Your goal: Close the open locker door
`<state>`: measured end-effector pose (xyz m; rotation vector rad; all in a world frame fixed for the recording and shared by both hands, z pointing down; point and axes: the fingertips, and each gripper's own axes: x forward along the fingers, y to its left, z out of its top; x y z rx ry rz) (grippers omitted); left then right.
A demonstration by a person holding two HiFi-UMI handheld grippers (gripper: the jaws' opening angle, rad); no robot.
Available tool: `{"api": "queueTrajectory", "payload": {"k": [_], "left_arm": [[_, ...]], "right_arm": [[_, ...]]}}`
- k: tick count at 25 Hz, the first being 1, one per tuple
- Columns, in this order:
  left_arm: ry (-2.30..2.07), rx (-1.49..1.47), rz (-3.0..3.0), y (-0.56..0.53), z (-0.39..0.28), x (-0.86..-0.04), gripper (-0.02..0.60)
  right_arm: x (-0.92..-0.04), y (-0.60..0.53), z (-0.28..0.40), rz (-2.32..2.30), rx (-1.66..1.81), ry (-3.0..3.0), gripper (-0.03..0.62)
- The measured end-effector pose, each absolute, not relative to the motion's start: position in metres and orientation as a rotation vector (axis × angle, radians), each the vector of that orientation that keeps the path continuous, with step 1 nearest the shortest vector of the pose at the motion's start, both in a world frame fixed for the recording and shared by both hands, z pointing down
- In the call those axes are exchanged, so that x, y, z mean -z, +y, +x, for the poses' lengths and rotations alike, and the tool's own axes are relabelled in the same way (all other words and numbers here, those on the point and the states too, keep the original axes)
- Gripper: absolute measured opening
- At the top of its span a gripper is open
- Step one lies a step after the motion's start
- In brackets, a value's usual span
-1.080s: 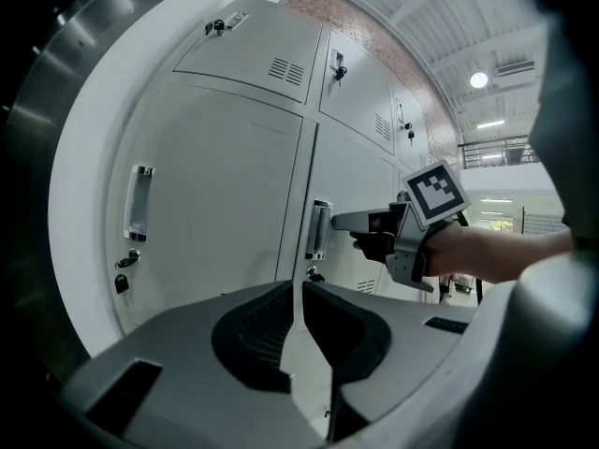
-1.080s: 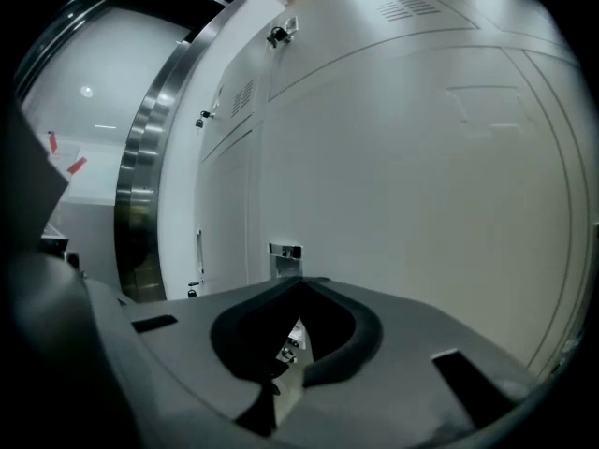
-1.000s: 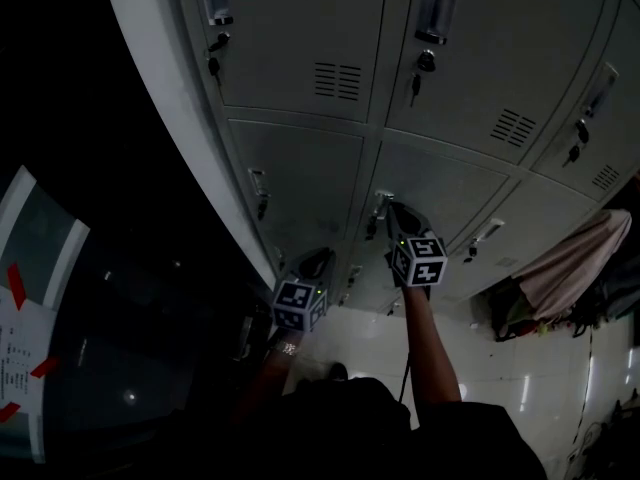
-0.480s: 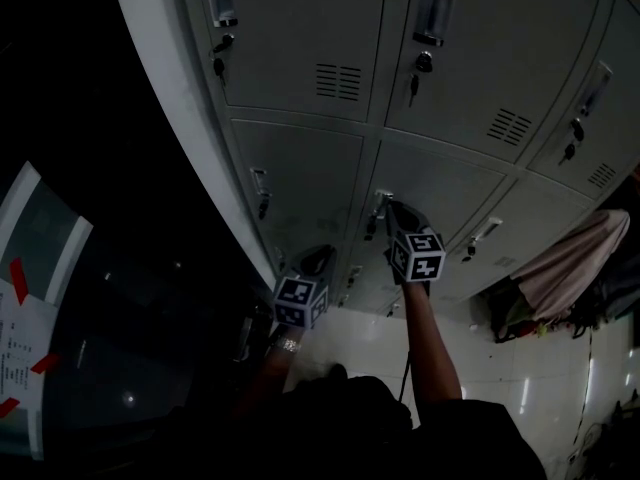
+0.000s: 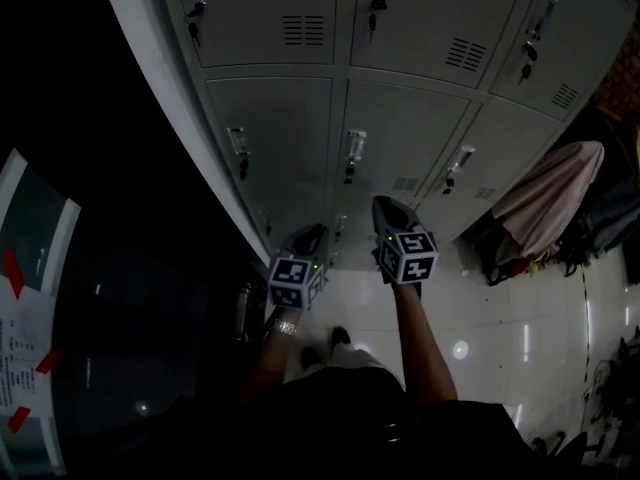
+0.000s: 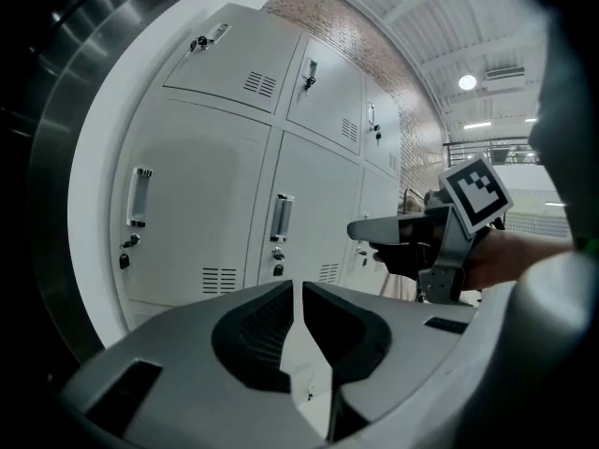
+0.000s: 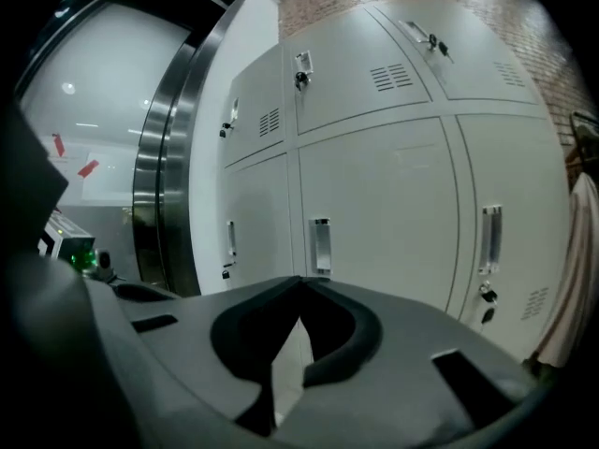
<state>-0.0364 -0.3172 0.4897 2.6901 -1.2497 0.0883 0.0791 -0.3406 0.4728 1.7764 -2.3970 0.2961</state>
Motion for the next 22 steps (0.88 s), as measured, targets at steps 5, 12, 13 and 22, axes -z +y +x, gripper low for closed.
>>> {"api": "queueTrajectory", "payload": {"k": [5, 12, 13, 22], "left_arm": [[-1.209, -0.095, 2.711, -0.269, -0.016, -0.491, 0.035], [-1.225, -0.098, 2.724, -0.194, 0.016, -0.479, 0.035], [-1.235, -0.098, 2.722, -0.184, 0.019, -0.478, 0.035], [-1.21, -0.113, 2.723, -0.131, 0.042, -0.484, 0.035]], "right_arm": [[-0.488, -0.268, 0.066, 1.762, -0.298, -2.405, 0.005], [-0.493, -0.184, 0.077, 1.784, -0.329, -2.451, 0.006], [-0.494, -0.172, 0.078, 1.775, -0.339, -2.459, 0.006], [-0.505, -0.112, 0.064, 1.685, -0.367, -2.488, 0.06]]}}
